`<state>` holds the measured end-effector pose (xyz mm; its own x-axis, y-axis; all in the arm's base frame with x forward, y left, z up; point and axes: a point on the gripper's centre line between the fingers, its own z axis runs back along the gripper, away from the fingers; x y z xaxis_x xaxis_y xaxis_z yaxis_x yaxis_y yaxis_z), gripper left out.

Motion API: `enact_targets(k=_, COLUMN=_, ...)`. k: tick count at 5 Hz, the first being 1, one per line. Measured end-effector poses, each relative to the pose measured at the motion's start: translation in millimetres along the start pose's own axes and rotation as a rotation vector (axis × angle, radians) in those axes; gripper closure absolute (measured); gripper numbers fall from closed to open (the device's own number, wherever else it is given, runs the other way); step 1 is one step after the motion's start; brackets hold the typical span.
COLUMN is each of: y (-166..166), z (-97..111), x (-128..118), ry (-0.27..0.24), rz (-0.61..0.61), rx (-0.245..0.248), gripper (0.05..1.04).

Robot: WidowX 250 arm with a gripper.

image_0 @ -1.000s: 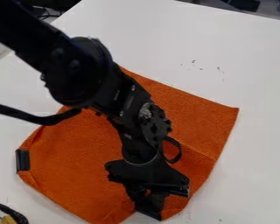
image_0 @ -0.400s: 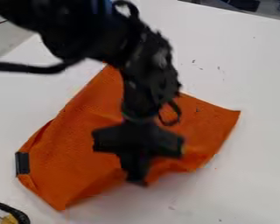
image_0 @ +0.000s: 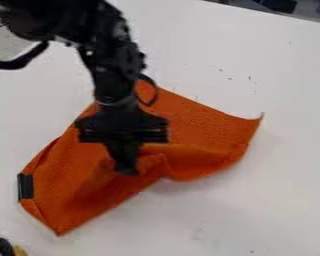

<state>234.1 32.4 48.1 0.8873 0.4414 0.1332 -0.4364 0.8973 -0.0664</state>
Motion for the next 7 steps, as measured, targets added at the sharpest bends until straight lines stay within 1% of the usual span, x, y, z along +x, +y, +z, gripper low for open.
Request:
enact_targets(k=1, y=27.7, z=-13.0, x=48.1, ry=-0.021, rz=-0.098, rx=-0.026, gripper=1.002)
enact_targets(k=2, y=39.0, z=-19.1, x=73.7, ry=-0.028, rz=-0.154, rx=-0.046, gripper=0.971)
enact_targets(k=3, y=42.6, z=-23.6, x=77.4, ry=-0.026, rz=-0.121, rx=-0.07, gripper=0.786)
enact_targets(k=4, y=40.0, z=-27.7, x=73.8, ry=-0.021, rz=-0.104, rx=-0.087, gripper=0.495)
enact_targets(k=5, y=43.2, z=-27.7, x=68.3, ry=0.014, rz=-0.121, rx=-0.055, gripper=0.191)
enact_targets(k=6, y=42.4, z=-4.5, x=77.6, ry=-0.012, rz=-0.201, rx=0.04, gripper=0.073)
enact_targets(k=7, y=37.8, z=17.2, x=88.6, ry=0.001, rz=-0.299, rx=0.107, gripper=0.079)
